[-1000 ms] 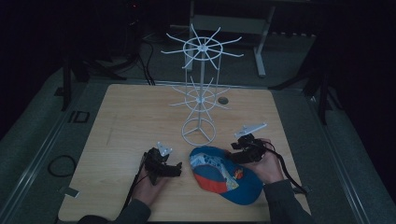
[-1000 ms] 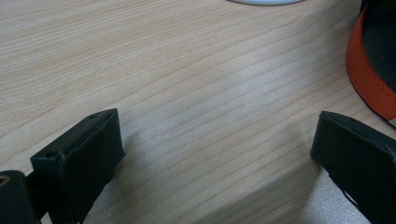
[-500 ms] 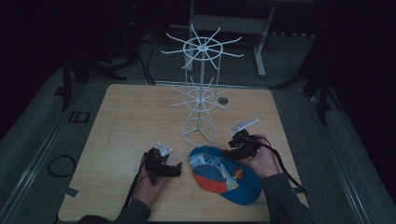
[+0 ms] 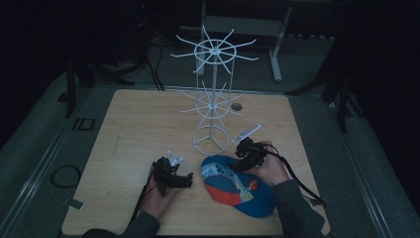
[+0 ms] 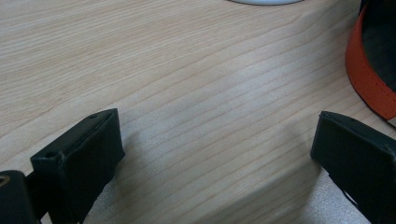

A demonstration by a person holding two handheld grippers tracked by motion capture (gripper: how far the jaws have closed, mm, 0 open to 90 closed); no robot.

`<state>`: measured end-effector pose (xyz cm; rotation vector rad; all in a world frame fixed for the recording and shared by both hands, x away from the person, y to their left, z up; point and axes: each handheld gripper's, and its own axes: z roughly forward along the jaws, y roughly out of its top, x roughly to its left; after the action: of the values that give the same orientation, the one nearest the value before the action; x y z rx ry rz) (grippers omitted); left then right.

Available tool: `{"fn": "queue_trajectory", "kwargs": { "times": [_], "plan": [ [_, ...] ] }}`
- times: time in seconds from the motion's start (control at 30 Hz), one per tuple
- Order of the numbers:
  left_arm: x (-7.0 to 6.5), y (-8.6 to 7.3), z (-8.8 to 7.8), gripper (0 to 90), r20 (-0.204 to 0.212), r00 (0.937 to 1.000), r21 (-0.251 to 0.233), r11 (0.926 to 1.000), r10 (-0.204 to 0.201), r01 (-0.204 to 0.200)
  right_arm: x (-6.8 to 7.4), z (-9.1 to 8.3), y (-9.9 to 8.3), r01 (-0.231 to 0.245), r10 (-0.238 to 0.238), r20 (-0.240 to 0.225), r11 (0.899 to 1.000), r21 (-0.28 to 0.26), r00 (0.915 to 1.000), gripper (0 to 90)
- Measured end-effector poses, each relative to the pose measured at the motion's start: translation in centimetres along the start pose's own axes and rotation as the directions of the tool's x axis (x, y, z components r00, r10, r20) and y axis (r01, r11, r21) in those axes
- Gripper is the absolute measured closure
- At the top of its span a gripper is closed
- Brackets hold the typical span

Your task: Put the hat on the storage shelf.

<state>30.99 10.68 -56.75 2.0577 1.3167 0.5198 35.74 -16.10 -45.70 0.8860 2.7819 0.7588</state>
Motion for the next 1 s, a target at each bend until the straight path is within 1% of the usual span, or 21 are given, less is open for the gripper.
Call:
{"fn": "queue_trajectory", "kwargs": {
  "times": [0.13, 0.17, 0.23, 0.27, 0.37, 0.57, 0.6, 0.7, 0.77, 0.8, 0.83, 0.87, 0.93, 0.97, 1.0],
  "plan": [
    [0.0, 0.0, 0.0, 2.6, 0.000, 1.0000, 0.000, 1.0000, 0.000, 0.000, -0.1, 0.7, 0.4, 0.003, -0.003, -0.010, 1.000, 0.011, 0.9999, 40.1],
    [0.0, 0.0, 0.0, 2.6, -0.001, 1.0000, 0.000, 1.0000, 0.000, 0.000, 0.0, 0.9, 0.4, -0.004, 0.004, -0.014, 1.000, 0.017, 0.9999, 40.0],
    [0.0, 0.0, 0.0, 2.6, 0.000, 1.0000, 0.000, 1.0000, 0.000, 0.000, 0.0, 1.1, 0.4, -0.002, 0.002, -0.012, 1.000, 0.024, 0.9999, 39.6],
    [0.0, 0.0, 0.0, 2.6, 0.000, 1.0000, 0.000, 1.0000, 0.000, 0.000, 0.0, 1.6, 0.5, 0.000, 0.000, -0.014, 1.000, 0.031, 0.9999, 38.7],
    [0.0, 0.0, 0.0, 2.6, 0.000, 1.0000, 0.000, 1.0000, 0.000, 0.000, 0.0, 2.2, 0.6, 0.004, -0.003, -0.021, 0.999, 0.040, 0.9998, 38.3],
    [0.0, 0.0, 0.0, 2.6, -0.001, 1.0000, 0.000, 1.0000, 0.000, 0.000, -0.1, 3.4, 0.7, 0.016, -0.015, -0.019, 0.997, 0.076, 0.9997, 39.5],
    [0.0, 0.0, 0.0, 2.6, -0.001, 1.0000, 0.000, 1.0000, 0.001, -0.001, -0.1, 3.4, 0.7, 0.016, -0.015, -0.019, 0.997, 0.076, 0.9997, 39.5],
    [0.0, 0.0, 0.0, 2.6, -0.001, 1.0000, 0.000, 1.0000, 0.001, -0.001, -0.2, 4.1, 0.8, 0.027, -0.024, -0.030, 0.995, 0.094, 0.9993, 47.2],
    [0.0, 0.0, 0.0, 2.6, -0.001, 1.0000, 0.000, 1.0000, 0.001, -0.001, -0.2, 4.3, 0.8, 0.026, -0.023, -0.028, 0.995, 0.097, 0.9993, 52.2],
    [0.0, 0.0, 0.0, 2.6, -0.001, 1.0000, 0.000, 1.0000, 0.001, -0.001, -0.2, 4.3, 0.8, 0.026, -0.023, -0.028, 0.995, 0.097, 0.9993, 52.2],
    [0.0, 0.0, 0.0, 2.6, -0.001, 1.0000, -0.002, 1.0000, -0.002, 0.002, -0.2, 4.6, 0.9, 0.025, -0.022, -0.031, 0.994, 0.105, 0.9993, 58.9],
    [0.0, 0.0, 0.0, 2.6, -0.001, 1.0000, -0.002, 1.0000, -0.001, 0.001, -0.2, 4.7, 0.8, 0.032, -0.029, -0.029, 0.993, 0.109, 0.9991, 63.7],
    [0.0, 0.0, 0.0, 2.6, -0.001, 1.0000, -0.001, 1.0000, -0.001, 0.001, -0.1, 4.7, 0.8, 0.052, -0.049, -0.033, 0.993, 0.104, 0.9983, 78.5],
    [0.0, 0.0, 0.0, 2.6, -0.001, 1.0000, 0.000, 1.0000, 0.000, 0.000, 0.0, 4.5, 0.8, 0.065, -0.063, -0.028, 0.994, 0.090, 0.9976, 82.8],
    [0.0, 0.0, 0.0, 2.6, -0.001, 1.0000, 0.000, 1.0000, 0.000, 0.000, 0.1, 4.3, 0.8, 0.071, -0.069, -0.028, 0.995, 0.077, 0.9972, 83.9]
  ]
}}
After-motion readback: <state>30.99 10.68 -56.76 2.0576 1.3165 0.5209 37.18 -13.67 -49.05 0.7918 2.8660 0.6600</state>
